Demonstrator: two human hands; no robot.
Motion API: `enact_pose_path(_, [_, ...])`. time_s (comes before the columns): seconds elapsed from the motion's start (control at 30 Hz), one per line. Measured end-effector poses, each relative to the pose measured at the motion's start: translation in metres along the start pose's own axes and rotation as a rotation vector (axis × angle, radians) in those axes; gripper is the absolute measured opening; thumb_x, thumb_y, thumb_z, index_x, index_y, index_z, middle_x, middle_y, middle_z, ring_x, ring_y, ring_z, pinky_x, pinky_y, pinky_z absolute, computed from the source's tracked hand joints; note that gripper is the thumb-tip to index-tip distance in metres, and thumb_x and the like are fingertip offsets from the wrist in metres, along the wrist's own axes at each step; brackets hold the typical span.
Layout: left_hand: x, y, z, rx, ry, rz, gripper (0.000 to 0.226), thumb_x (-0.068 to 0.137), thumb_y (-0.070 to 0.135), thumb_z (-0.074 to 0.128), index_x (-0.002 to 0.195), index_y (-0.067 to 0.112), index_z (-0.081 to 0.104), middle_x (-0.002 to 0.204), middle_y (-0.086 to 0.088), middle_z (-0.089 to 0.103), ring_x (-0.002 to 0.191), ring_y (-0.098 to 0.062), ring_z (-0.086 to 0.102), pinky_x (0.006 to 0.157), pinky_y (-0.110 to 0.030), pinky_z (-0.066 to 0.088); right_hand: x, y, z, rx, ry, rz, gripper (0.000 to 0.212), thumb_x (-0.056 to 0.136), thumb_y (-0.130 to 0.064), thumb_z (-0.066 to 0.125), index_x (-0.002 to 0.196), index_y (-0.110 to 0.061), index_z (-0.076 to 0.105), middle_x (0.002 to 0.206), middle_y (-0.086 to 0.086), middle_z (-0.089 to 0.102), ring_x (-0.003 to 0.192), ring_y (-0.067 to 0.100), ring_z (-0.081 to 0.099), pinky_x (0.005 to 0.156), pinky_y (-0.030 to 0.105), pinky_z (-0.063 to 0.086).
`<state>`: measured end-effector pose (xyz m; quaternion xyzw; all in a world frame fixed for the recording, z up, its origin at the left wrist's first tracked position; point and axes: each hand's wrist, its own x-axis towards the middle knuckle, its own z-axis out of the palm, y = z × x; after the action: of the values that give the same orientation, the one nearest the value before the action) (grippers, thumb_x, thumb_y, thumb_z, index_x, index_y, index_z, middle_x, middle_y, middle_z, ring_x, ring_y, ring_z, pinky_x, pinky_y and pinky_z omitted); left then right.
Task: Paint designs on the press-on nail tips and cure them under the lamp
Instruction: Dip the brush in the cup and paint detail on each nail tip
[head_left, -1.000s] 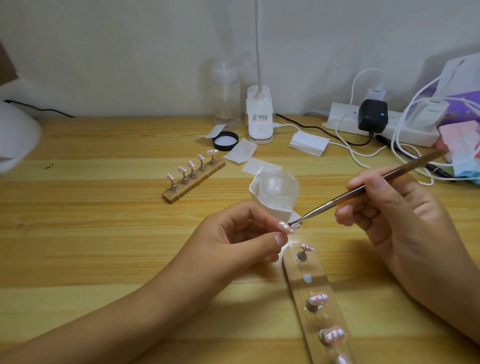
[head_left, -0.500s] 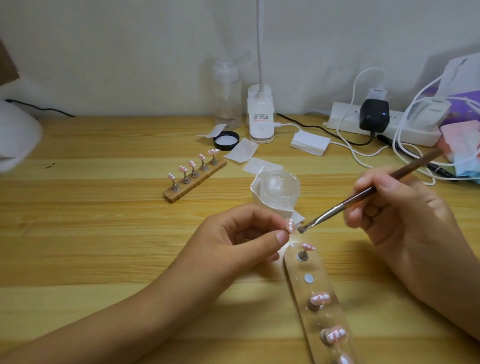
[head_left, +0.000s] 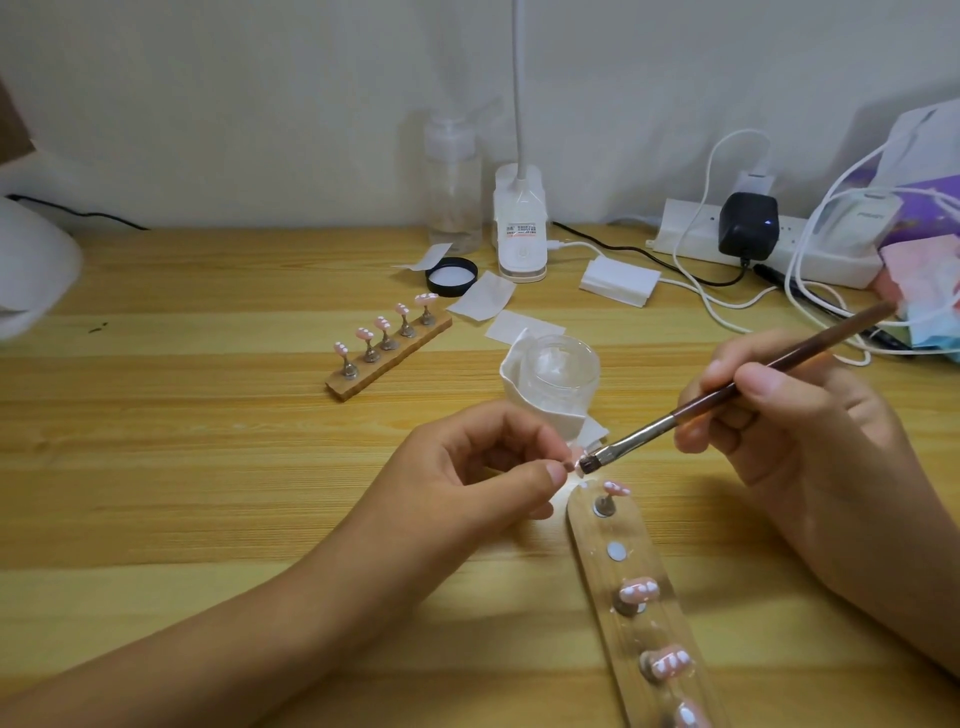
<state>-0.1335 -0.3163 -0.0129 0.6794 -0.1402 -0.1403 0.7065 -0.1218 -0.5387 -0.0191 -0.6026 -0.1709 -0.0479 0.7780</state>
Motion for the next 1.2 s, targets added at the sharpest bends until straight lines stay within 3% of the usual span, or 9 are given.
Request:
enact_pose_path(0.1, [-0.0005, -0.0008, -0.0014, 0.008, -0.016, 0.005, 0.008, 0.071, 0.022, 0.069, 0.073, 0.029, 0.071, 0.071, 0.013, 0.066, 0.064, -0.002, 0.06, 0.064, -0.013, 0.047, -0.0005, -0.0003, 0.0005, -0.05, -0.018, -0.016, 0.006, 0.083, -0.027, 0.068, 0.082, -0.023, 0.072, 0.075, 0.003, 0.066, 0.068, 0.017, 0.066, 0.069, 0.023, 0.055])
enact_pose_path(0.2, [0.0002, -0.001, -0.0024, 0.006, -0.018, 0.008, 0.006, 0.068, 0.025, 0.071, 0.072, 0.028, 0.072, 0.073, 0.012, 0.067, 0.064, -0.002, 0.058, 0.063, -0.013, 0.047, -0.0016, 0.0, -0.0005, -0.111, -0.008, -0.018, 0.025, 0.08, -0.047, 0.074, 0.086, -0.023, 0.07, 0.079, 0.002, 0.067, 0.072, 0.019, 0.067, 0.073, 0.025, 0.055])
enact_pose_path(0.27, [0.0005, -0.0014, -0.0031, 0.006, -0.013, 0.005, 0.006, 0.068, 0.025, 0.071, 0.073, 0.027, 0.072, 0.073, 0.011, 0.067, 0.064, -0.002, 0.057, 0.063, -0.012, 0.046, -0.0013, -0.0003, -0.0006, -0.131, 0.017, -0.03, 0.027, 0.079, -0.049, 0.073, 0.087, -0.023, 0.07, 0.081, 0.002, 0.067, 0.073, 0.019, 0.068, 0.074, 0.025, 0.055])
enact_pose_path(0.43, [0.0005, -0.0036, -0.003, 0.032, -0.018, 0.003, 0.019, 0.064, 0.038, 0.068, 0.076, 0.025, 0.073, 0.069, 0.009, 0.064, 0.062, -0.003, 0.055, 0.061, -0.013, 0.044, 0.0006, 0.0001, -0.0016, -0.038, 0.044, -0.02, 0.008, 0.08, -0.033, 0.073, 0.079, -0.025, 0.072, 0.071, 0.001, 0.066, 0.062, 0.014, 0.066, 0.064, 0.021, 0.054])
enact_pose_path(0.57, [0.0006, -0.0041, -0.0032, 0.044, -0.024, -0.005, 0.017, 0.064, 0.04, 0.067, 0.074, 0.027, 0.073, 0.068, 0.009, 0.063, 0.061, -0.004, 0.053, 0.059, -0.014, 0.043, -0.0009, -0.0003, 0.002, -0.023, -0.023, 0.001, 0.022, 0.078, -0.046, 0.075, 0.082, -0.024, 0.071, 0.07, 0.001, 0.067, 0.063, 0.013, 0.066, 0.064, 0.021, 0.054])
enact_pose_path(0.8, [-0.0005, -0.0027, -0.0021, 0.082, -0.021, -0.01, 0.018, 0.061, 0.04, 0.067, 0.074, 0.027, 0.072, 0.087, -0.022, 0.065, 0.067, -0.01, 0.053, 0.064, -0.023, 0.044, 0.0008, 0.0024, -0.0017, -0.06, 0.038, -0.005, 0.024, 0.075, -0.049, 0.075, 0.082, -0.026, 0.073, 0.073, -0.002, 0.069, 0.065, 0.013, 0.068, 0.066, 0.022, 0.055])
enact_pose_path(1.0, [0.0, -0.0055, -0.0035, 0.074, -0.013, -0.014, 0.011, 0.062, 0.035, 0.07, 0.07, 0.028, 0.07, 0.073, 0.001, 0.066, 0.062, -0.007, 0.054, 0.061, -0.018, 0.045, -0.0007, 0.0014, 0.0013, -0.061, -0.006, 0.015, 0.023, 0.078, -0.046, 0.074, 0.083, -0.024, 0.072, 0.071, 0.001, 0.067, 0.065, 0.015, 0.066, 0.066, 0.023, 0.055])
enact_pose_path(1.13, [0.0006, -0.0055, -0.0039, 0.048, -0.012, -0.018, 0.01, 0.067, 0.026, 0.073, 0.073, 0.019, 0.069, 0.08, -0.012, 0.07, 0.063, -0.006, 0.056, 0.06, -0.017, 0.047, 0.0018, 0.0028, -0.0009, -0.058, 0.088, 0.009, 0.012, 0.086, -0.033, 0.071, 0.078, -0.025, 0.073, 0.069, 0.001, 0.067, 0.062, 0.015, 0.067, 0.064, 0.022, 0.055])
enact_pose_path(1.2, [0.0004, -0.0047, -0.0035, 0.039, -0.015, -0.014, 0.008, 0.068, 0.025, 0.072, 0.074, 0.021, 0.07, 0.076, -0.003, 0.071, 0.063, -0.005, 0.055, 0.06, -0.016, 0.046, 0.0019, 0.0022, -0.0023, -0.024, 0.071, 0.006, 0.013, 0.088, -0.024, 0.066, 0.077, -0.025, 0.072, 0.068, 0.0, 0.066, 0.061, 0.014, 0.066, 0.063, 0.021, 0.054])
